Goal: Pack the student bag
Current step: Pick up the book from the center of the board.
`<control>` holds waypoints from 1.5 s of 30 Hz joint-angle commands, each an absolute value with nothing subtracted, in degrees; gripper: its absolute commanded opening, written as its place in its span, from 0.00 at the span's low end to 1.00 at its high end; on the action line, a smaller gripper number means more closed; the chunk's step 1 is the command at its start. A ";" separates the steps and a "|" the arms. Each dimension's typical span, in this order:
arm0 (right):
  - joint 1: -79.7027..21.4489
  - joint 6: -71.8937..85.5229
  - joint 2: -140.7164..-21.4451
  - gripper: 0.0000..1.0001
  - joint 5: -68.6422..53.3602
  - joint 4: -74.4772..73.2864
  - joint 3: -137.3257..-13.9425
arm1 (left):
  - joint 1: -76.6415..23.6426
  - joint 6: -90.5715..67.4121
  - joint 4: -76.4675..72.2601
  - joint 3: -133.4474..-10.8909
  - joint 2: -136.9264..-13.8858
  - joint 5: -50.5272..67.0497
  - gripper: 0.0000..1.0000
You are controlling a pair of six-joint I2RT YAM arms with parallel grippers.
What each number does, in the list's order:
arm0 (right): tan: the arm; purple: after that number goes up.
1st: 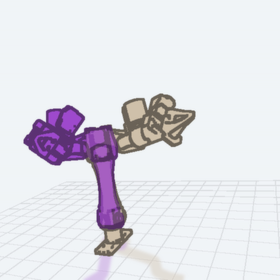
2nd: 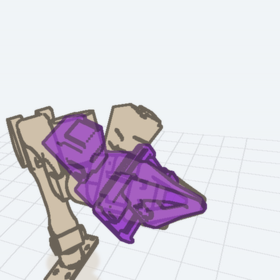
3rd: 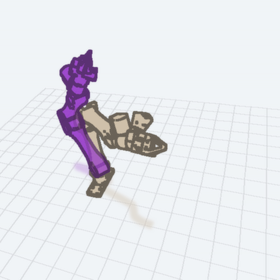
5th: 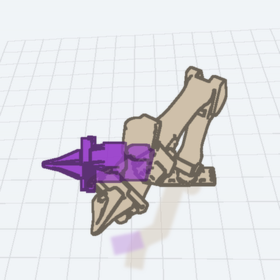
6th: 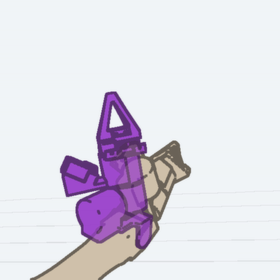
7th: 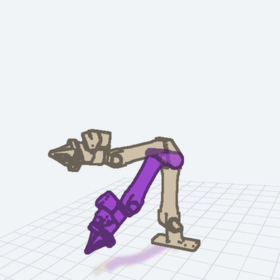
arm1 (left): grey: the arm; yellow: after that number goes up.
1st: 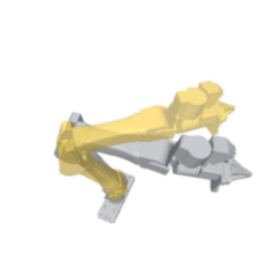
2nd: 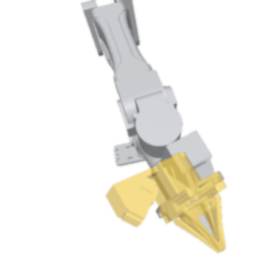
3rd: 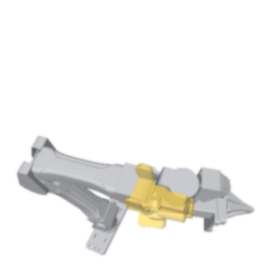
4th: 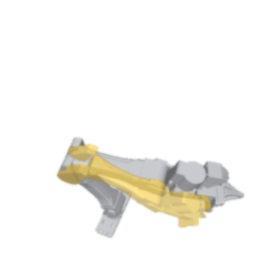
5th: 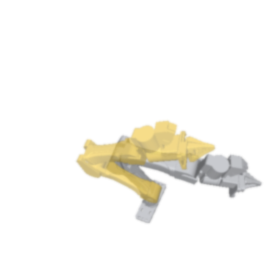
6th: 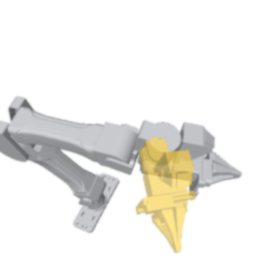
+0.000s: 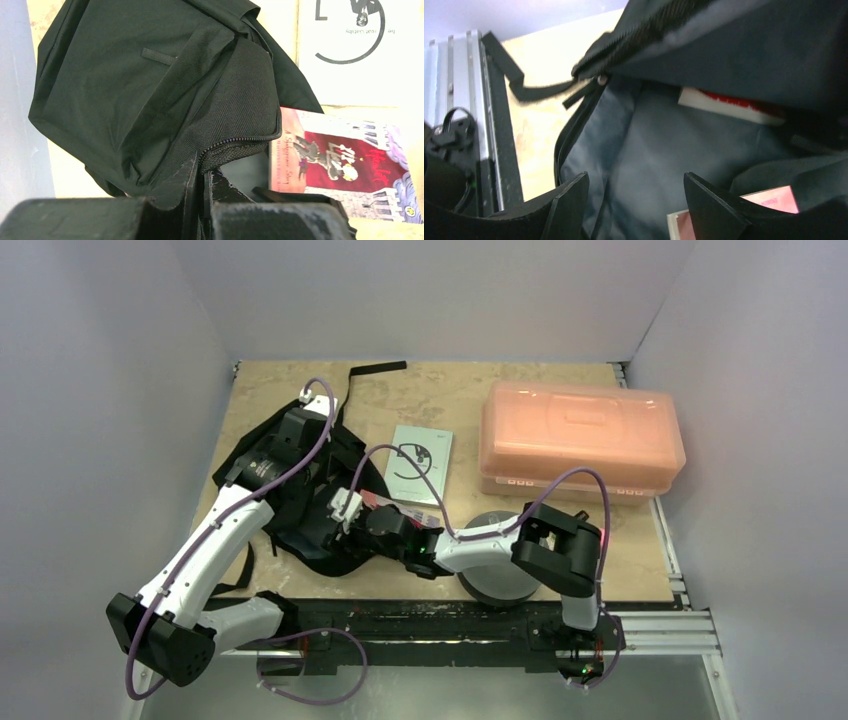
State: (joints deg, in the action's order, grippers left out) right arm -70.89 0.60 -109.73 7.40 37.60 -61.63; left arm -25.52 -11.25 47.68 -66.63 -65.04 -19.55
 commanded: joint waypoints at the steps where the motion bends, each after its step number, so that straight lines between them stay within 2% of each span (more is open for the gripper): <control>1: -70.62 9.81 -101.35 0.78 3.23 28.44 -59.43 | -25.31 -11.78 46.31 -69.15 -64.38 -20.62 0.00; 4: -70.58 13.59 -96.30 0.84 4.95 14.80 -61.01 | -25.31 -11.78 46.26 -69.17 -64.13 -20.24 0.00; 9: -70.60 18.86 -87.81 0.91 8.50 2.68 -60.53 | -25.31 -11.69 46.27 -69.13 -63.57 -20.04 0.00; 13: -70.71 10.38 -85.38 0.95 17.46 -4.17 -57.19 | -25.29 -11.63 46.36 -69.20 -63.19 -20.02 0.00; 14: -70.93 8.61 -85.42 0.98 19.47 -5.86 -56.53 | -25.31 -11.66 46.34 -69.17 -63.05 -20.03 0.00; 18: -74.18 3.65 -85.10 0.99 31.18 -7.41 -52.61 | -25.31 -11.61 46.27 -69.17 -63.02 -19.79 0.00; 24: -77.21 1.30 -94.97 0.96 46.79 -6.55 -52.01 | -25.27 -11.61 46.23 -69.13 -62.67 -19.98 0.00; 31: -79.97 1.01 -105.62 0.90 58.50 -4.95 -55.67 | -25.31 -11.60 45.67 -68.84 -62.01 -20.08 0.00; 34: -80.18 0.49 -107.25 0.66 62.66 -4.94 -56.37 | -25.31 -11.65 45.52 -68.82 -61.59 -20.17 0.00; 35: -80.48 -1.22 -106.83 0.54 63.23 -2.97 -55.51 | -25.31 -11.68 45.48 -68.82 -61.28 -20.33 0.00; 36: -81.07 -2.72 -106.08 0.38 63.86 -1.03 -54.45 | -25.31 -11.73 45.40 -68.71 -60.92 -20.57 0.00; 38: -81.59 -4.76 -104.11 0.23 64.04 2.01 -52.87 | -25.31 -11.69 44.64 -68.33 -60.08 -20.74 0.00; 42: -81.89 -10.53 -96.85 0.09 58.33 5.83 -50.57 | -25.27 -11.06 43.51 -68.25 -58.59 -20.23 0.00; 45: -82.37 -16.96 -90.23 0.03 53.31 8.74 -49.01 | -24.94 -10.30 42.20 -67.60 -56.93 -19.52 0.00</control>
State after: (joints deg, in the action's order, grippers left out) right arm -81.54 -8.51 -99.50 57.65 0.40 -49.82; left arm -25.50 -11.29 47.13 -66.65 -60.20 -19.73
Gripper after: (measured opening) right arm 0.070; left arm 0.028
